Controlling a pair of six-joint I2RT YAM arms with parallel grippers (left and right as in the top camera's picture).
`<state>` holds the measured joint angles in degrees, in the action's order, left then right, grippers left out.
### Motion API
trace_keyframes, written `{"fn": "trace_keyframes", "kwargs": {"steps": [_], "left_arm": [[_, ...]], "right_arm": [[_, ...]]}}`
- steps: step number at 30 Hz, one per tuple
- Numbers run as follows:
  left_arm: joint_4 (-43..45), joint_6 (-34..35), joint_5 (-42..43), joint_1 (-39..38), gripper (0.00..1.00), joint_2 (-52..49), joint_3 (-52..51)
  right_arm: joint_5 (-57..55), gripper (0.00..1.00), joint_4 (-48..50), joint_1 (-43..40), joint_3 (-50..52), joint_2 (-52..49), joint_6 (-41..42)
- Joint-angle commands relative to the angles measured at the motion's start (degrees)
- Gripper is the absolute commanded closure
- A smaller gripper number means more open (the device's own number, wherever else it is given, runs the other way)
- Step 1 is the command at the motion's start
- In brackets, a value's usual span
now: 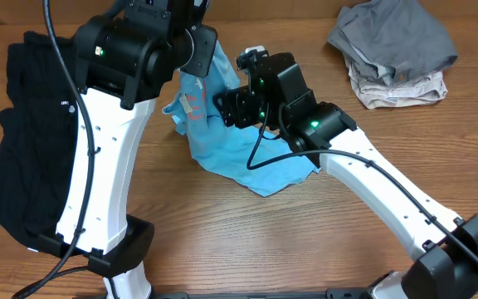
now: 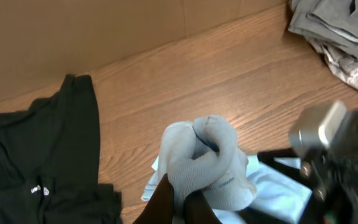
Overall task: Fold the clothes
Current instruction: 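Lift the shirt with the left gripper and grasp its edge with the right, then stretch the light-blue shirt between both grippers and lower it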
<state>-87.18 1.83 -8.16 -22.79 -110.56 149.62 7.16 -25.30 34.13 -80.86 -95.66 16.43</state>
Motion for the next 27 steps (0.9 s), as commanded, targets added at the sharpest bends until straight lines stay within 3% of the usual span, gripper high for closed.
{"fn": "trace_keyframes", "kwargs": {"steps": [1,3,6,7,17,27], "left_arm": [[-0.3,2.6,0.9,-0.1,0.96,1.6,1.4],[-0.9,2.5,1.0,-0.1,0.96,1.6,1.4],[-1.8,2.5,0.7,-0.1,0.96,1.6,1.4],[-2.2,2.5,0.4,-0.1,0.96,1.6,1.4],[-2.7,2.4,-3.7,0.4,0.96,1.6,1.4],[-1.3,1.5,-5.3,0.3,0.95,2.5,3.7]], "right_arm": [[-8.0,0.41,1.1,-0.1,-0.1,-2.4,0.1],[-9.8,0.51,1.7,-0.1,-0.1,-3.0,-0.3],[-13.7,0.91,2.1,-0.2,-0.1,-3.0,-1.5],[-14.5,0.96,2.1,-0.3,-0.2,-2.8,-1.8],[-14.1,0.96,-3.6,-8.3,-5.0,9.4,-4.8],[-14.9,0.96,-22.4,-15.0,-18.5,21.7,-10.5]]}}
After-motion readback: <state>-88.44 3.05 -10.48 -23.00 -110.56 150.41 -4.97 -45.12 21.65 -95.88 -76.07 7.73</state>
